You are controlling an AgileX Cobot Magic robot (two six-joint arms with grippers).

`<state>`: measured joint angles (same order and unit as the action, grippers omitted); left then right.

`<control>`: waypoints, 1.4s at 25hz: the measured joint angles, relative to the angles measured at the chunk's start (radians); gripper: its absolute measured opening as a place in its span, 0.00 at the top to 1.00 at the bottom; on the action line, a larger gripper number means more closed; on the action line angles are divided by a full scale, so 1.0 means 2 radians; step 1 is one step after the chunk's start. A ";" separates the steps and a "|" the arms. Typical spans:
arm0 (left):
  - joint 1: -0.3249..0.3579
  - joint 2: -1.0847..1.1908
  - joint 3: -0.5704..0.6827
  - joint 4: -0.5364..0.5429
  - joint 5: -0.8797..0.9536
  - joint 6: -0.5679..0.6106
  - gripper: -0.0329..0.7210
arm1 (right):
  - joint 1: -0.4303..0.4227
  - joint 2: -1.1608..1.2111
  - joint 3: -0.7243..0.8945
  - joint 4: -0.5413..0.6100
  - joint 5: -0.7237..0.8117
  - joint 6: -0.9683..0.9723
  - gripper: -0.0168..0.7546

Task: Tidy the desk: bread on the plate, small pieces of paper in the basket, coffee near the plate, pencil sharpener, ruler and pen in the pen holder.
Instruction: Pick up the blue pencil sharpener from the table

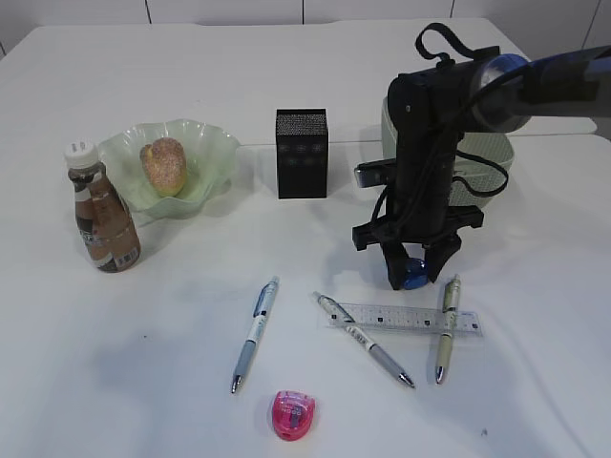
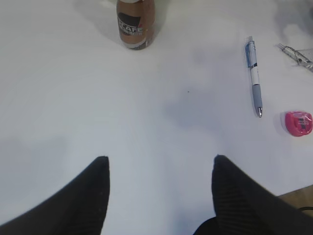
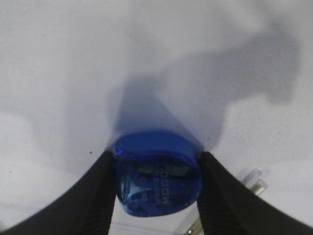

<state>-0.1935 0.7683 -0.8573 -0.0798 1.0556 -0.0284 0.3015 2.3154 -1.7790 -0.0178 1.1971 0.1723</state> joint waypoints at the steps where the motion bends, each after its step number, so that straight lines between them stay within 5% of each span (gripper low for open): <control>1: 0.000 0.000 0.000 0.000 0.000 0.000 0.34 | 0.000 0.000 0.000 0.000 0.000 0.000 0.48; 35: 0.000 0.000 0.000 0.002 -0.012 0.000 0.34 | 0.000 0.002 -0.103 0.047 0.011 -0.009 0.48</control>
<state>-0.1935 0.7683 -0.8573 -0.0768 1.0318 -0.0284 0.3015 2.3192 -1.9851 0.0754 1.2189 0.1545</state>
